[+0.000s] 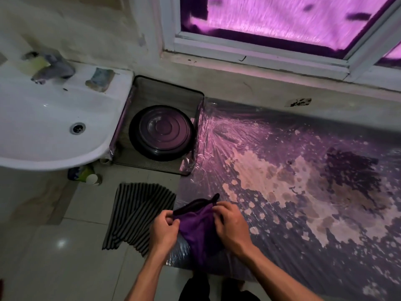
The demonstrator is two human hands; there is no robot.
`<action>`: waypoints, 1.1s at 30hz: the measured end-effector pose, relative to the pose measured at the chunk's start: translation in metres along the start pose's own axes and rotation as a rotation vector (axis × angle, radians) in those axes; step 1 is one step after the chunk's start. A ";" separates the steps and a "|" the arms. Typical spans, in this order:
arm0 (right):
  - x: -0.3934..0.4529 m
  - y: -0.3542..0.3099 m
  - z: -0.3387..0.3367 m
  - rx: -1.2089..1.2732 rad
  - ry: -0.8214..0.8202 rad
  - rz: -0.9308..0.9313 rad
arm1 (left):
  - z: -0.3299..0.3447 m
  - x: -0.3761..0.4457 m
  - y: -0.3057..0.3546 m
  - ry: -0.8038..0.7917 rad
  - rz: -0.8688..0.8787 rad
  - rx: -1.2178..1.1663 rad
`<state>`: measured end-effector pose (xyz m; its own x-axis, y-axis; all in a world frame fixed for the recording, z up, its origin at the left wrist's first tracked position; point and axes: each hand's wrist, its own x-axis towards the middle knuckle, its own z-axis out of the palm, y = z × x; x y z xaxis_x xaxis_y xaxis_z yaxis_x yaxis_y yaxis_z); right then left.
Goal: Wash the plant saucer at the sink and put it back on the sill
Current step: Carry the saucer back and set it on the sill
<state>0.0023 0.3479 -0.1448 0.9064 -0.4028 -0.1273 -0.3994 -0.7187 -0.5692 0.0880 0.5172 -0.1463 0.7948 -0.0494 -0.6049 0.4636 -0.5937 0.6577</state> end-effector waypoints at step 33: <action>0.260 -0.089 -0.004 0.605 -0.215 0.452 | -0.082 0.135 0.088 0.262 0.187 0.005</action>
<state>0.2725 0.3047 -0.1239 0.7051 -0.4200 -0.5713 -0.6473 -0.0521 -0.7605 0.2685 0.5243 -0.1334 0.9400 0.0499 -0.3375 0.2988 -0.5978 0.7439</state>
